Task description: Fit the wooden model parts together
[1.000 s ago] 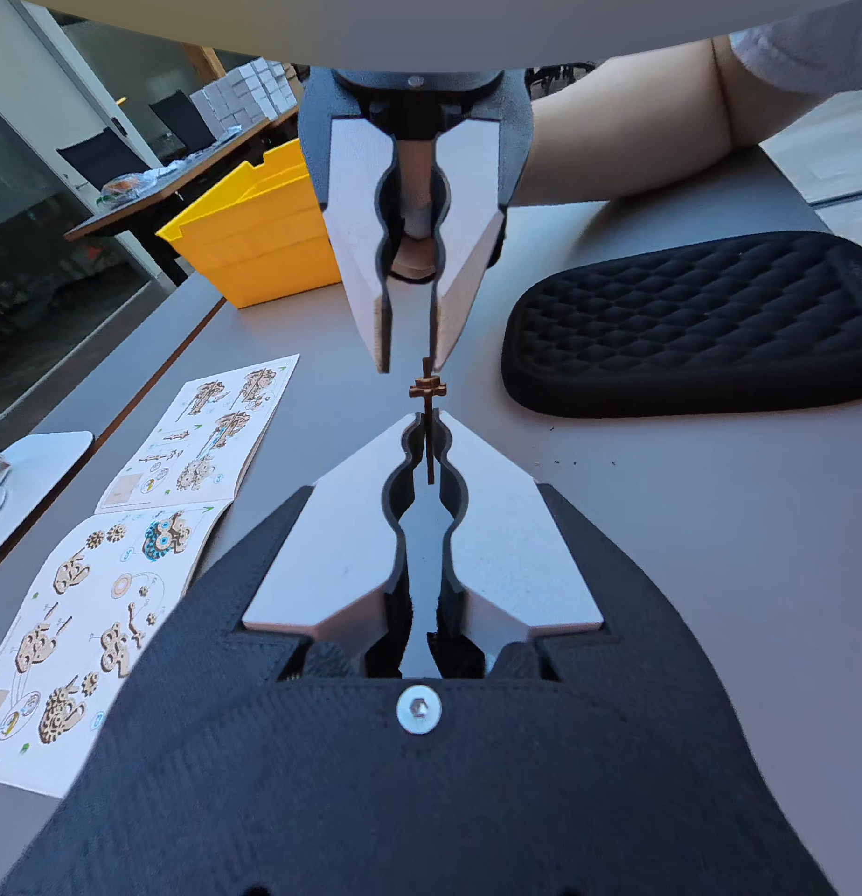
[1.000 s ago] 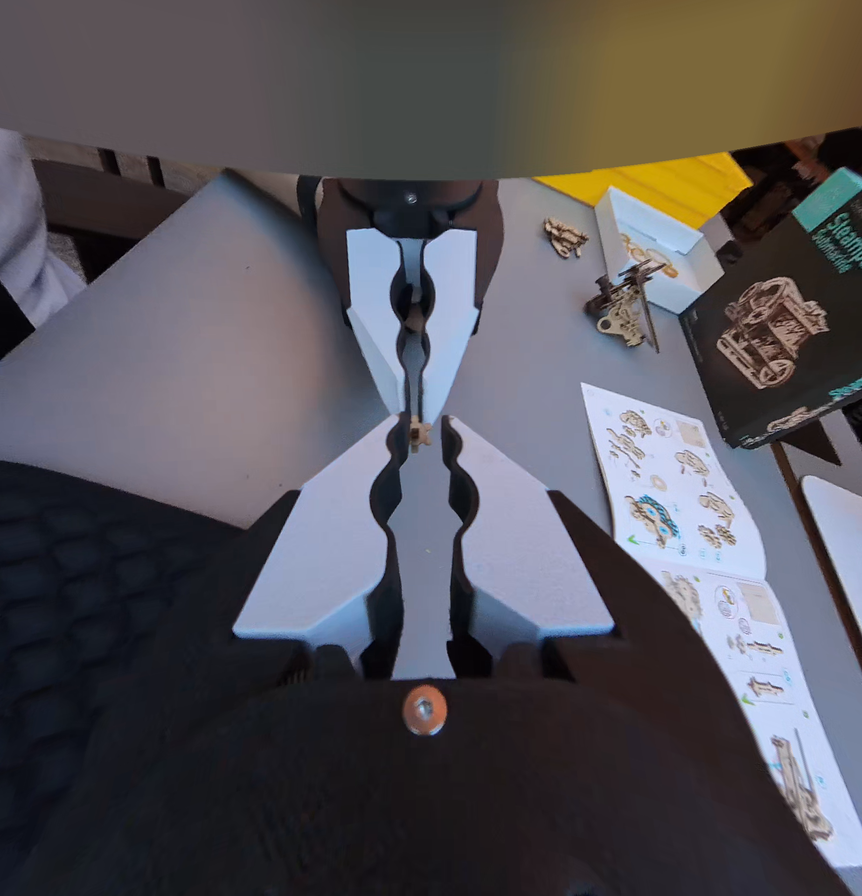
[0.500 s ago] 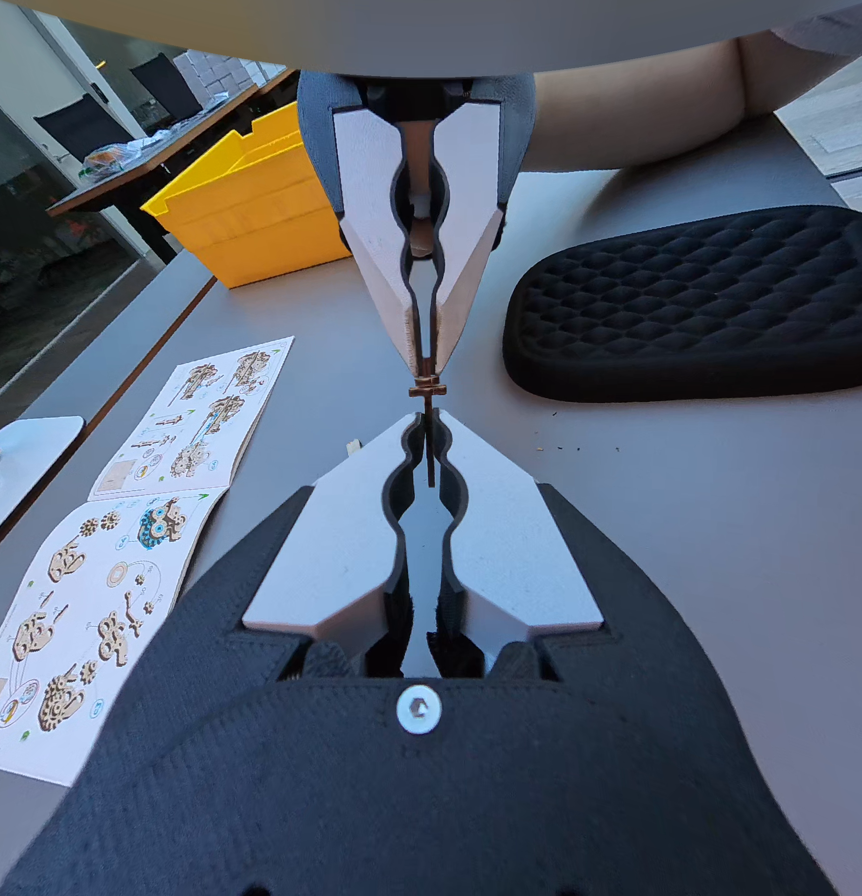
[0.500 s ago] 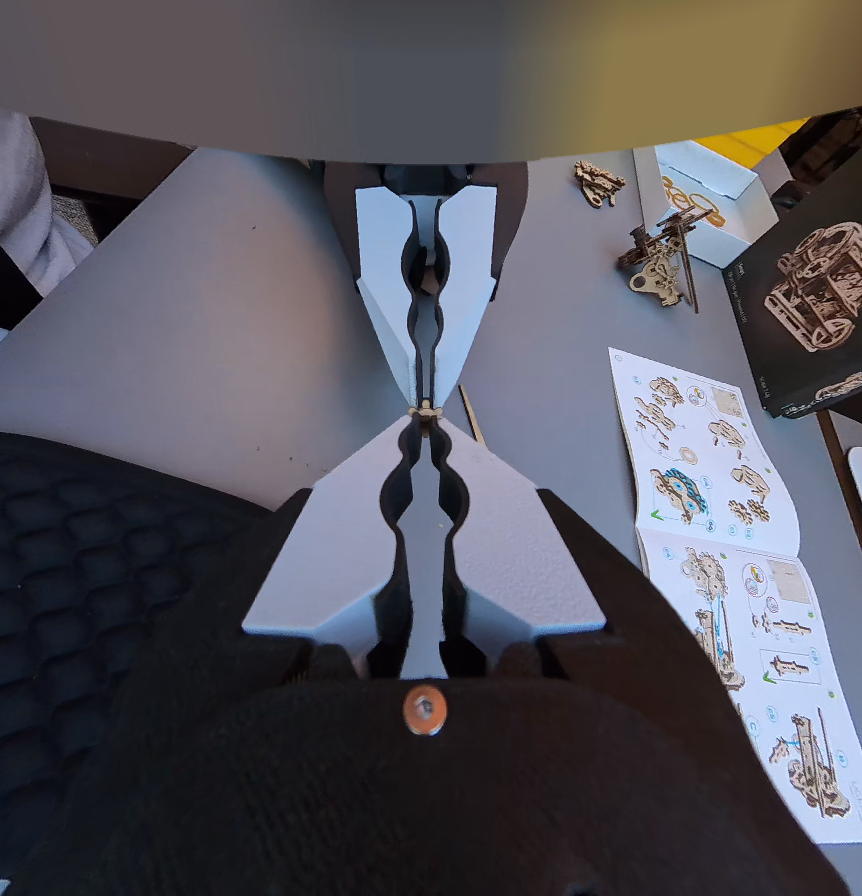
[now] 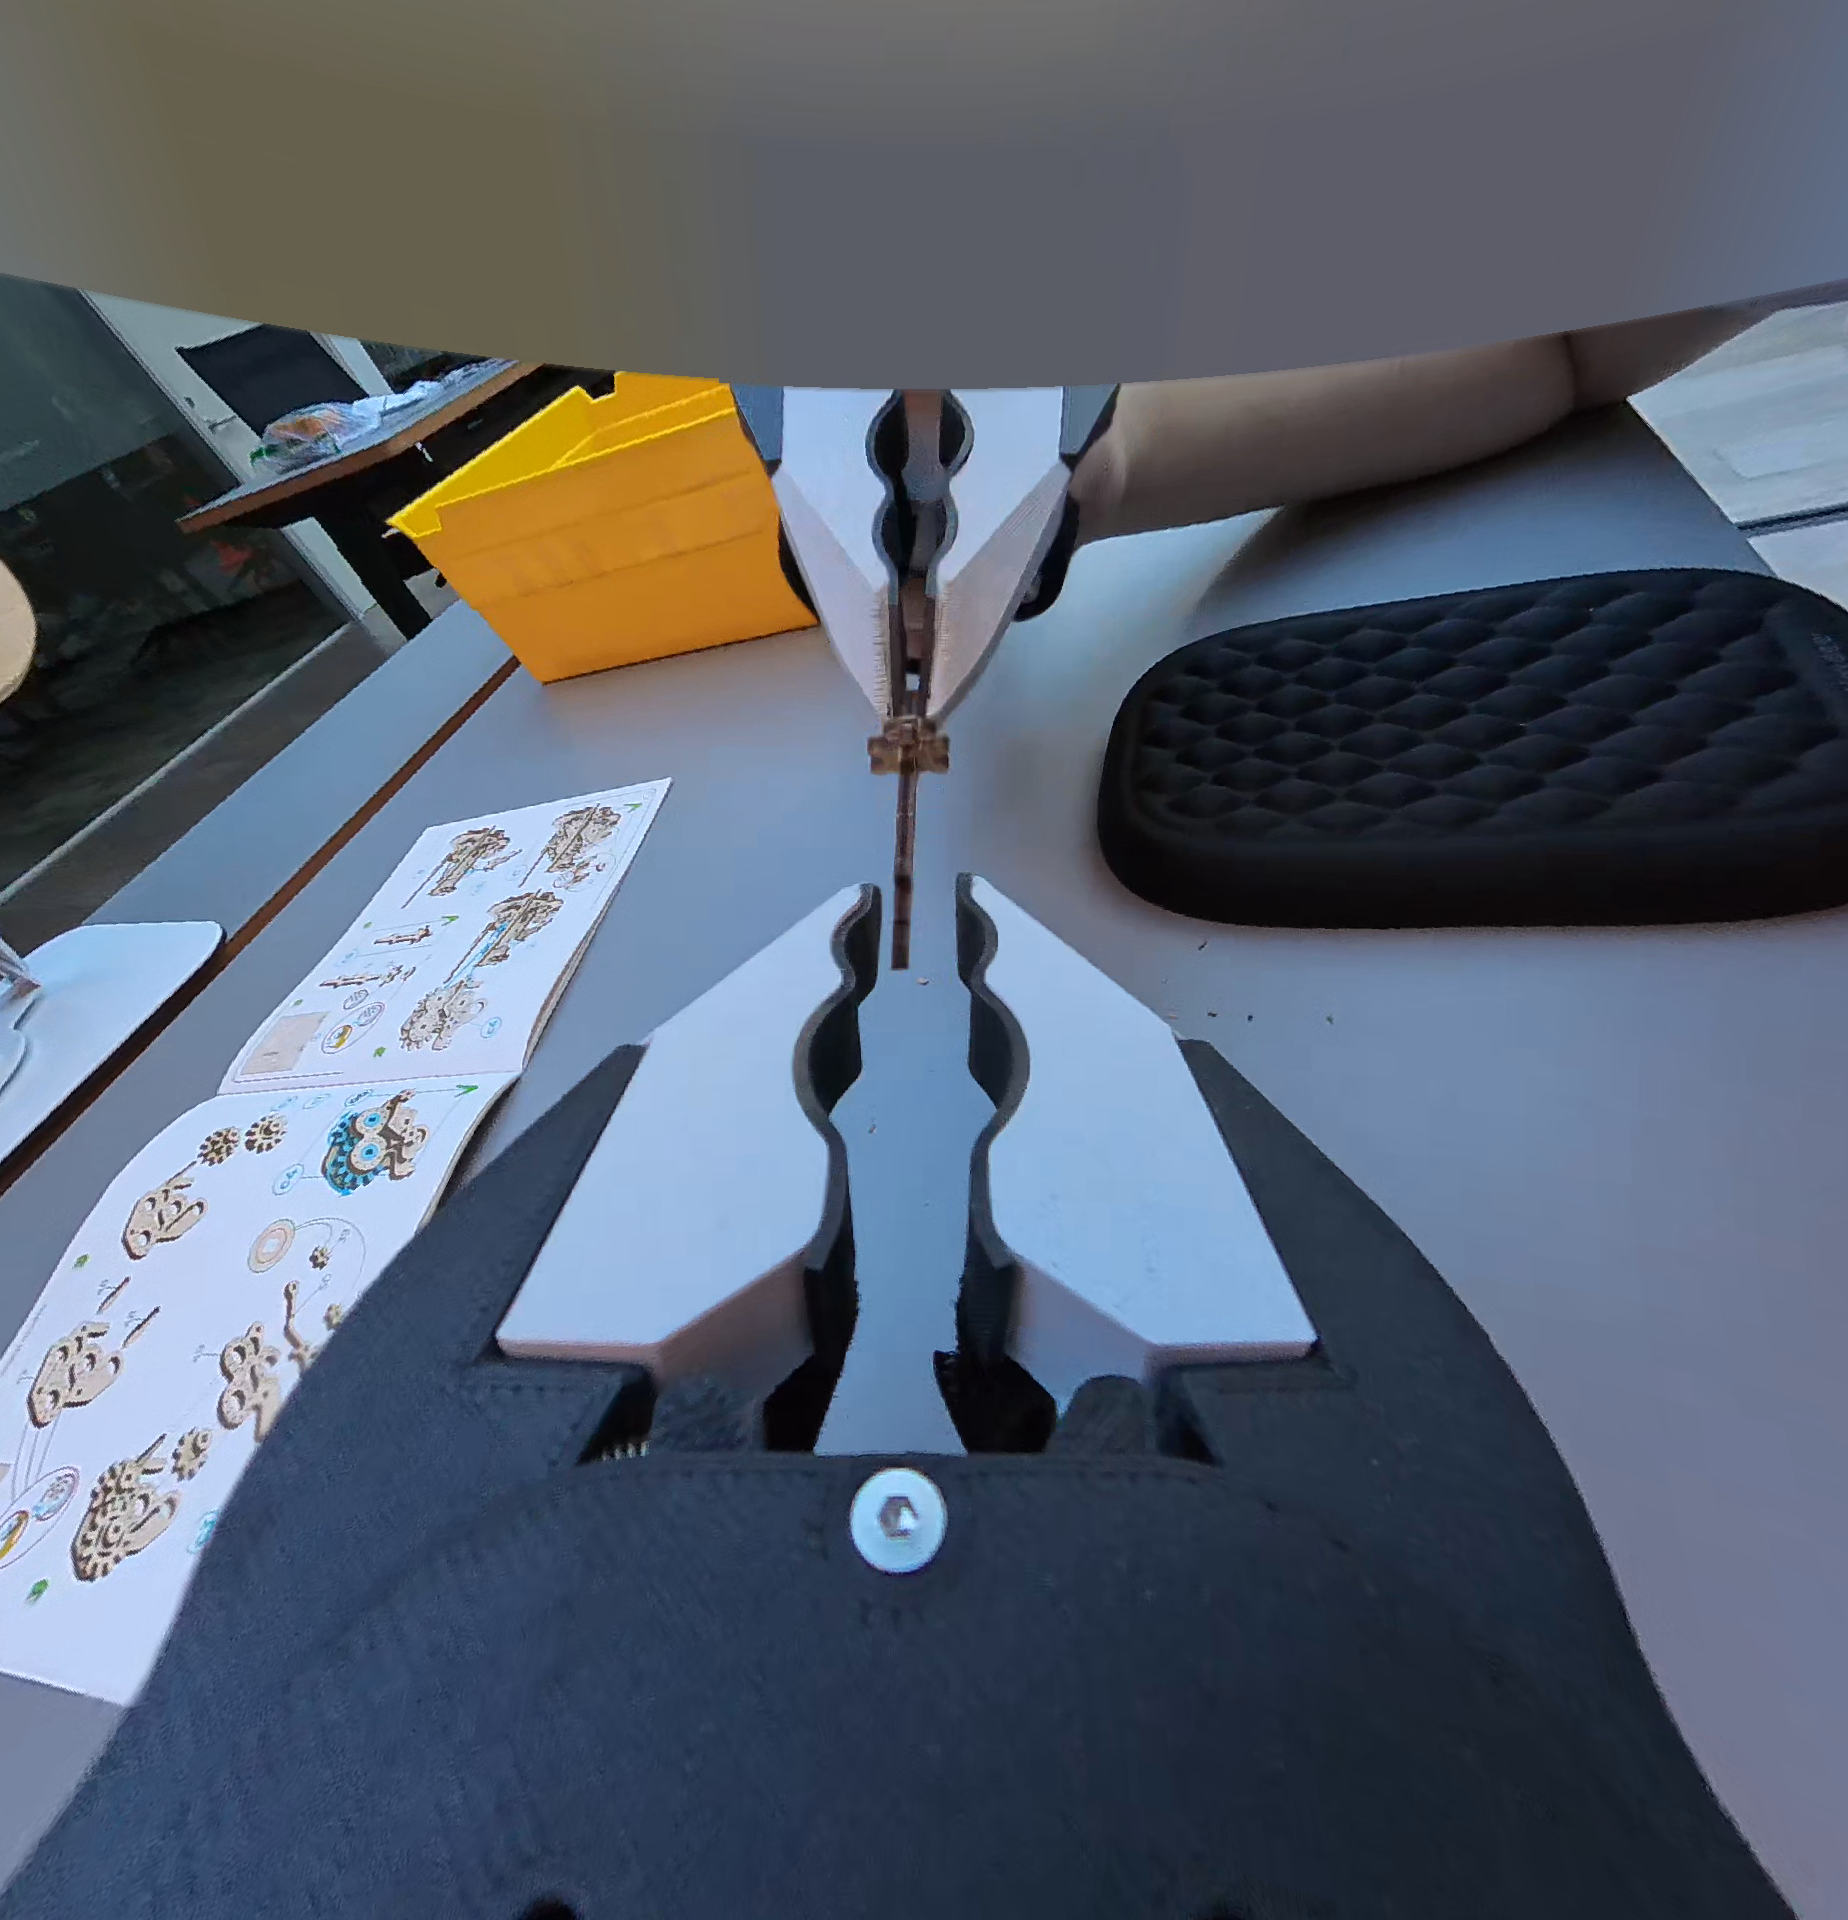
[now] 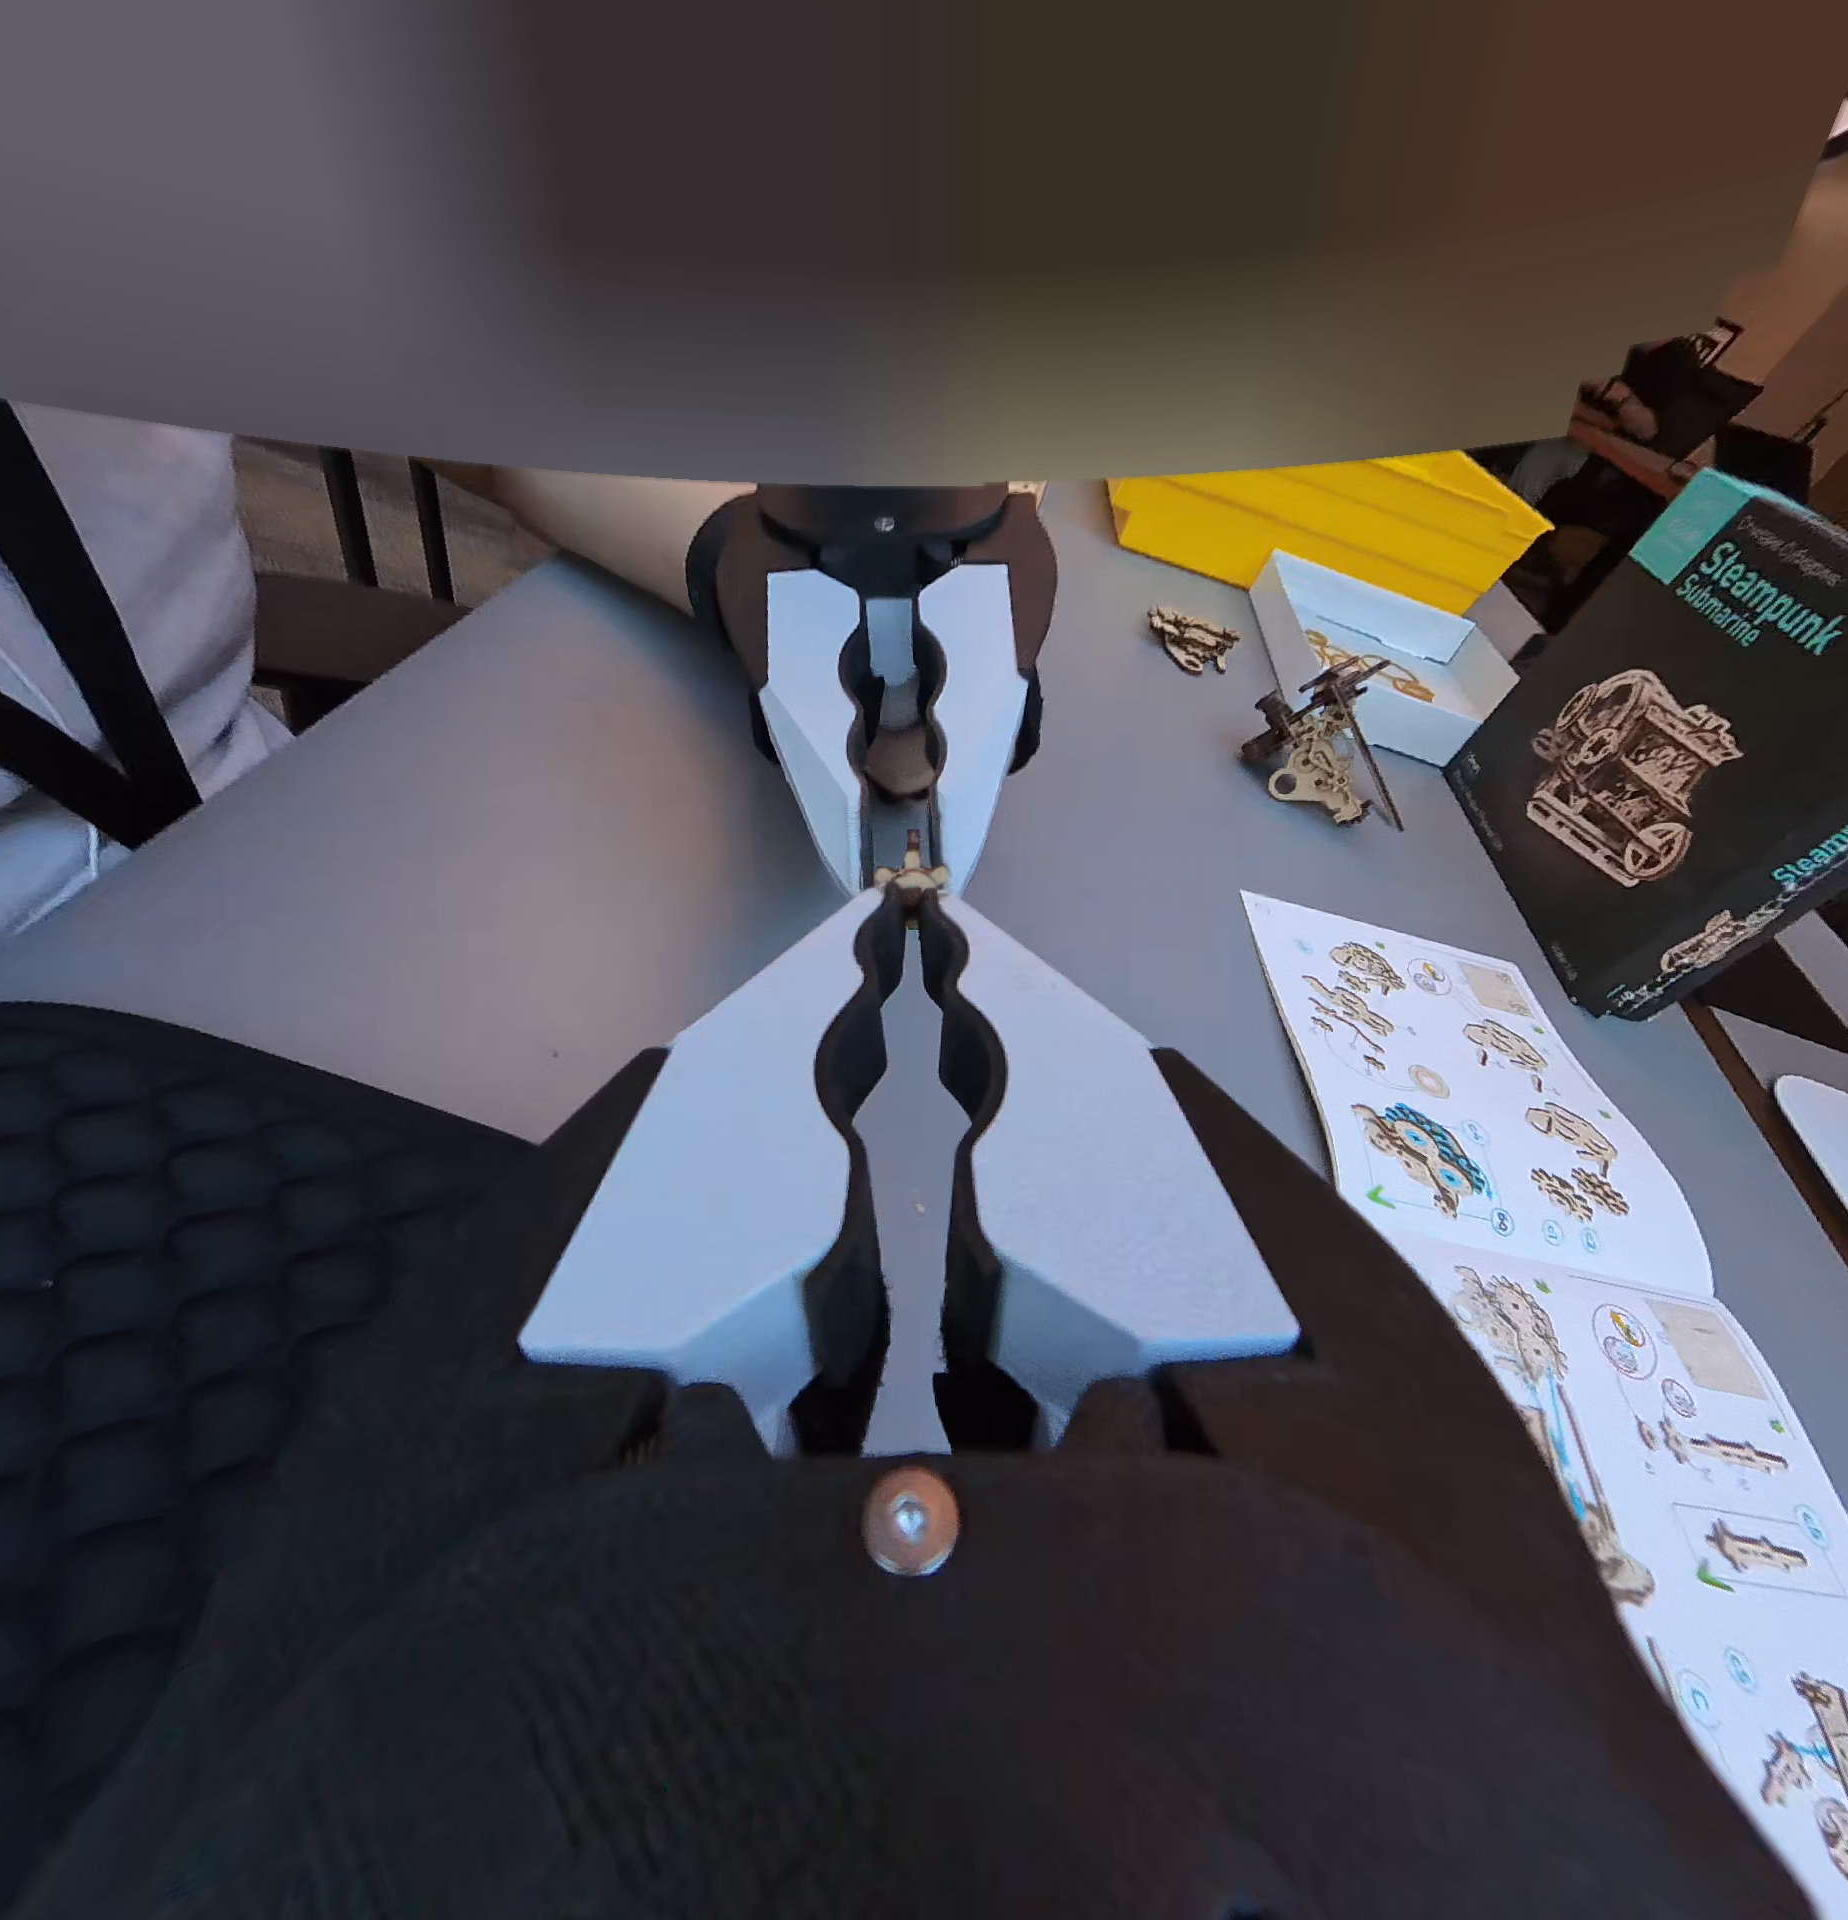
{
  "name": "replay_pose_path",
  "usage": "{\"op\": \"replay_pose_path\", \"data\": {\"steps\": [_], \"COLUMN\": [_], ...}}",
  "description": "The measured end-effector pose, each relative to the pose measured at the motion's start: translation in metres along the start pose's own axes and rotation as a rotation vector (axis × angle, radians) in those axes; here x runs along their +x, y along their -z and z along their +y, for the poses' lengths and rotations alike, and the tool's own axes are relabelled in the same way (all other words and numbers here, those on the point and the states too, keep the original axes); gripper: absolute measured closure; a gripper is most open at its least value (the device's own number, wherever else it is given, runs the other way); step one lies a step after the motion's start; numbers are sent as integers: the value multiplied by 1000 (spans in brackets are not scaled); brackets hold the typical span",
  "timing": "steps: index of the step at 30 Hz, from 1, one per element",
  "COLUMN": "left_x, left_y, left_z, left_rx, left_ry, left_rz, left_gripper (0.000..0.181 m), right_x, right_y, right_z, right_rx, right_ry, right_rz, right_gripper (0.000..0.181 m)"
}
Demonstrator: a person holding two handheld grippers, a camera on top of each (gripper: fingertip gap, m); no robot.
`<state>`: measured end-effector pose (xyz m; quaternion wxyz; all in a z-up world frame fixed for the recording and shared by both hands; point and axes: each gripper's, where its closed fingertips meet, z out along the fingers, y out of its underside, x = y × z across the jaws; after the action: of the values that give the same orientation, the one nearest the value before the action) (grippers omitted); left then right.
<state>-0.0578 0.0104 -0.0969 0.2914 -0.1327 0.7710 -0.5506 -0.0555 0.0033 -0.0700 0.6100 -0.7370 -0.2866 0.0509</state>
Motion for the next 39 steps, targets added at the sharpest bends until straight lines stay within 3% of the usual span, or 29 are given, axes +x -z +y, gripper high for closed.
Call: {"op": "replay_pose_path", "data": {"steps": [6,16,31,39], "left_x": [-1,6,3,6], "left_y": [6,10,10,10], "left_z": [-25,-36,-36,-33], "left_rx": [175,238,241,207], "left_ry": [68,65,107,61], "left_rz": [-21,12,13,25], "left_gripper": [177,181,180,181], "right_x": [-2,-8,-8,-10], "right_y": [2,-1,-4,-7], "right_z": [-11,-18,-12,-10], "right_rx": [100,213,192,121], "right_ry": [-48,-154,-184,-22], "right_rz": [-22,-80,-85,-8], "right_gripper": [181,181,181,181]}}
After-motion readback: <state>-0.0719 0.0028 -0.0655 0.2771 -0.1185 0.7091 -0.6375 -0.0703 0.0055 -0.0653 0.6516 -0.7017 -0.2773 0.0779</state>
